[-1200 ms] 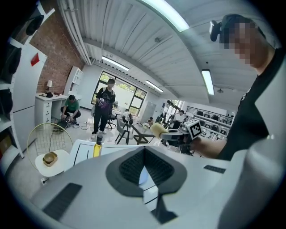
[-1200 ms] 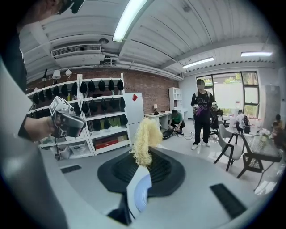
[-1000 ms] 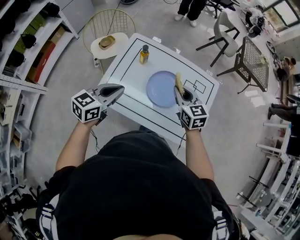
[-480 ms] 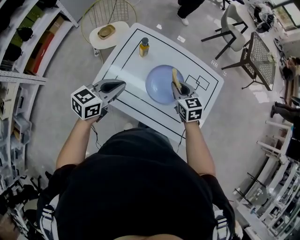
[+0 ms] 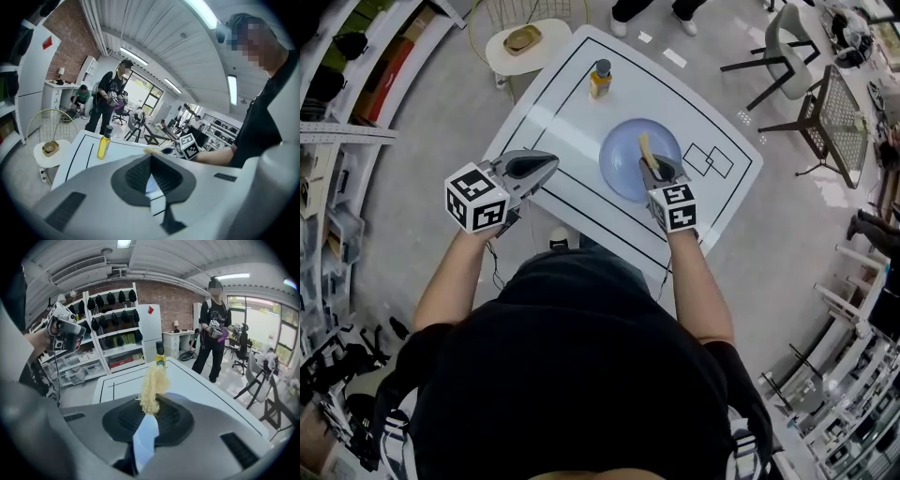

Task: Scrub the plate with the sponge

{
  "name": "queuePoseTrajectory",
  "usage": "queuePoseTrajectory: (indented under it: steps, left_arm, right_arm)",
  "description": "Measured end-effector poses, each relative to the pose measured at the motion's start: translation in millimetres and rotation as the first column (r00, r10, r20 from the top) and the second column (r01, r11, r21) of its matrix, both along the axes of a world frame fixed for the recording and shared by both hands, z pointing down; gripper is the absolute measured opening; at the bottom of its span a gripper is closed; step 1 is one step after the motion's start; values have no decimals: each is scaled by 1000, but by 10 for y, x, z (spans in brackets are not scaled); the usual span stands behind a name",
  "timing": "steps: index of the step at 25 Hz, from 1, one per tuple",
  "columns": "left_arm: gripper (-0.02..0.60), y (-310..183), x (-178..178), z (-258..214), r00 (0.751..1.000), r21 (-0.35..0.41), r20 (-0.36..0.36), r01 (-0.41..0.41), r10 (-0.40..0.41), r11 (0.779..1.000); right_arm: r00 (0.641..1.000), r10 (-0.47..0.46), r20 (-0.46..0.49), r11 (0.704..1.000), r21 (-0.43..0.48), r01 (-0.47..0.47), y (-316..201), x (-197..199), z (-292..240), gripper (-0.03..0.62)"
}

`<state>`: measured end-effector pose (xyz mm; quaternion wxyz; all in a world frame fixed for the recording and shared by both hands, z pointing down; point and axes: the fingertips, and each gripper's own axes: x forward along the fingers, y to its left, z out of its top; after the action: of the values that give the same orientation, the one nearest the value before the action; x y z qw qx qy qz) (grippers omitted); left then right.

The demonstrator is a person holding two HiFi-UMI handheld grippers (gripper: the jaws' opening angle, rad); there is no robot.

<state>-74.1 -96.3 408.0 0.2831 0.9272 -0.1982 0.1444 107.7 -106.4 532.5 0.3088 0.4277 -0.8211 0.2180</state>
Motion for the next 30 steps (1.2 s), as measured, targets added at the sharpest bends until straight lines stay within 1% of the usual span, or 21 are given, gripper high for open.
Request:
queuePoseTrajectory:
  steps: [6,11,20,24,30]
  left_arm:
    - [6,16,-18,173,1000,-32,13,14,-14,999]
    - [5,49,-29,291,999,-59,17,28,-27,998]
    - [5,99,-32,466,999,-98,19,46,-44,994]
    - [5,152,-43,555,999,-121,23,52,-50,991]
    - [5,166,-49,657,998,-143,22,66,-63,988]
  right_arm:
    - [997,-74,-33,996,-42,73,9,-144,338,44]
    - [989,-141,-49,987,-85,136,83,-284,607,44]
    - [970,-229,-86,965,-148,215,198,-381,1008,44]
    - [963,-245,-109,960,-165,225,217,-382,1146,44]
    - [942,-304,-143,942,-195,275,265,-436,1309,44]
